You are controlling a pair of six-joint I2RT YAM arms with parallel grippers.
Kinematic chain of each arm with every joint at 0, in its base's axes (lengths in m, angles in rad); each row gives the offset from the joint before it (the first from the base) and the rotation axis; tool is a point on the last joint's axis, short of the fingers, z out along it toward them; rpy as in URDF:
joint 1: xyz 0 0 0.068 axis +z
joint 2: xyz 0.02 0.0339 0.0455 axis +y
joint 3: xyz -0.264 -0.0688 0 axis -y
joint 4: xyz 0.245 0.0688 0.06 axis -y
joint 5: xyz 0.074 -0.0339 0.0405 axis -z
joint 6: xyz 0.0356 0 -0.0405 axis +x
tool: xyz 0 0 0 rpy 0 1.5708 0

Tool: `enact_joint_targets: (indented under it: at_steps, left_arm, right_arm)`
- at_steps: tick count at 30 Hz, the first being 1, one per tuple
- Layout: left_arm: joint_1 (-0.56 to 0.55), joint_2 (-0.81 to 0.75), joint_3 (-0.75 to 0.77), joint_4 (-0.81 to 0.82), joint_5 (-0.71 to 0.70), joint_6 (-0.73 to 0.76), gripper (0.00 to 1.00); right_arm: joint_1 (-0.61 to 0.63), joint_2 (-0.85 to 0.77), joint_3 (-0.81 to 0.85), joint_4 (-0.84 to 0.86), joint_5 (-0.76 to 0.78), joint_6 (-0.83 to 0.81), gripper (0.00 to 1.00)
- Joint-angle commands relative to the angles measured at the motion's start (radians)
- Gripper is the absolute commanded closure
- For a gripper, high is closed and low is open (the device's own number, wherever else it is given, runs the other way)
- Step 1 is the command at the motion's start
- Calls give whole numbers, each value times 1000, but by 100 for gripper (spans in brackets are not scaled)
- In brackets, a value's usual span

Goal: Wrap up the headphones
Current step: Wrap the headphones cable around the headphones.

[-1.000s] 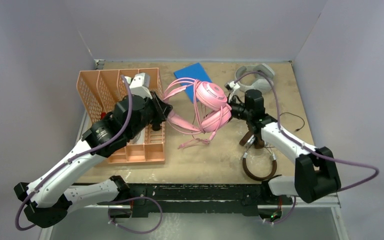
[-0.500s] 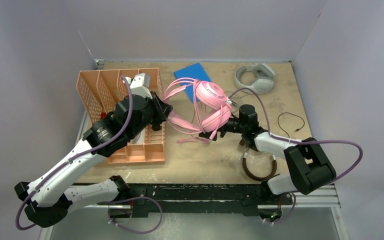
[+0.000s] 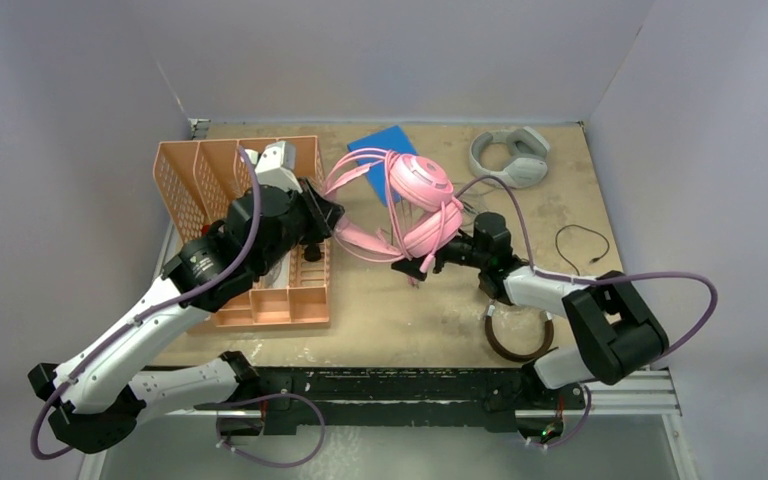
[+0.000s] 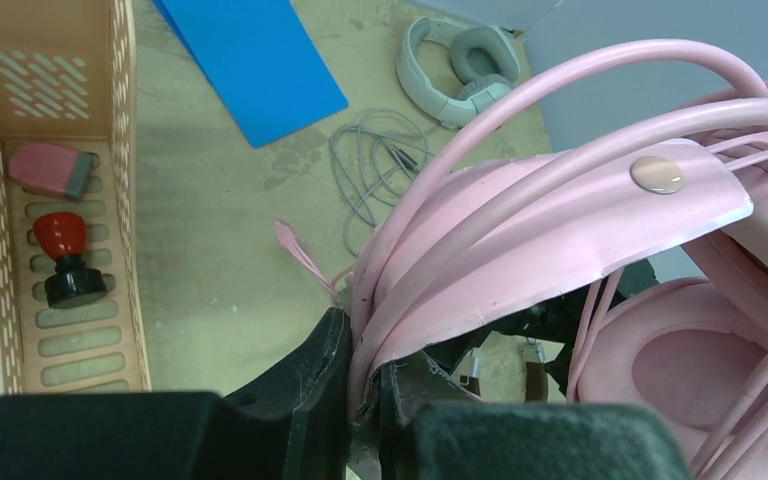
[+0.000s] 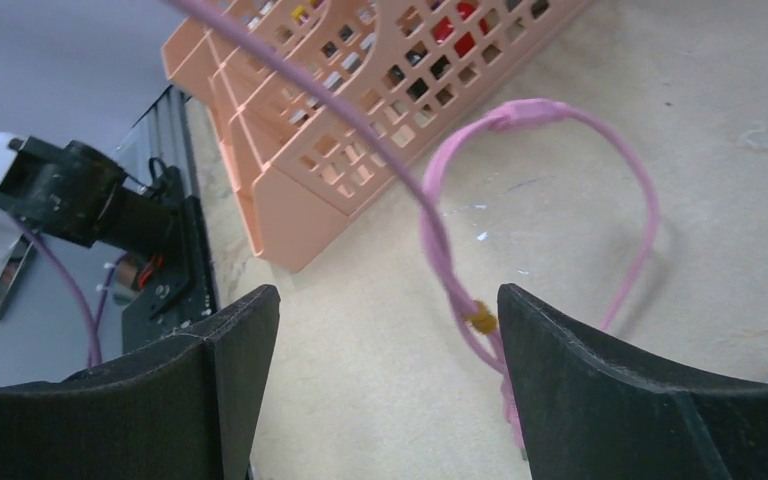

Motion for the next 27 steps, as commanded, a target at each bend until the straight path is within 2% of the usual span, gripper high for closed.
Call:
enact_joint_targets:
  at_steps: [1,3,10,14,17,19,23,27]
  left_arm:
    - [-5,3,119,149,-25,-50,100]
    - [-4,18,146,149,-27,-44,100]
    - [-5,70,206,155,1,-25,100]
    - [-4,86,234,150,1,-24,100]
    - [-5,90,250,151,-18,-35,100]
    - [-4,95,258,159,-18,-43,100]
    - [-4,106,269,180,-11,-46,100]
    - [-4,118,290,176,-6,-47,100]
  right_arm:
    - [-15,-55,-13,24,119,-15,20]
    - [-23,-89,-28,0,133,-23,23]
    - [-69,-97,3,-62,104,-27,46]
    - [-116,-132,11,-91,91,-26,50]
    - [-119,-158,35,-144,93,-56,57]
    - [-103,-167,22,-101,78,-27,59]
    - [-100,-131,-38,94,42,86,60]
    - [-98,-75,-13,119,26,97,65]
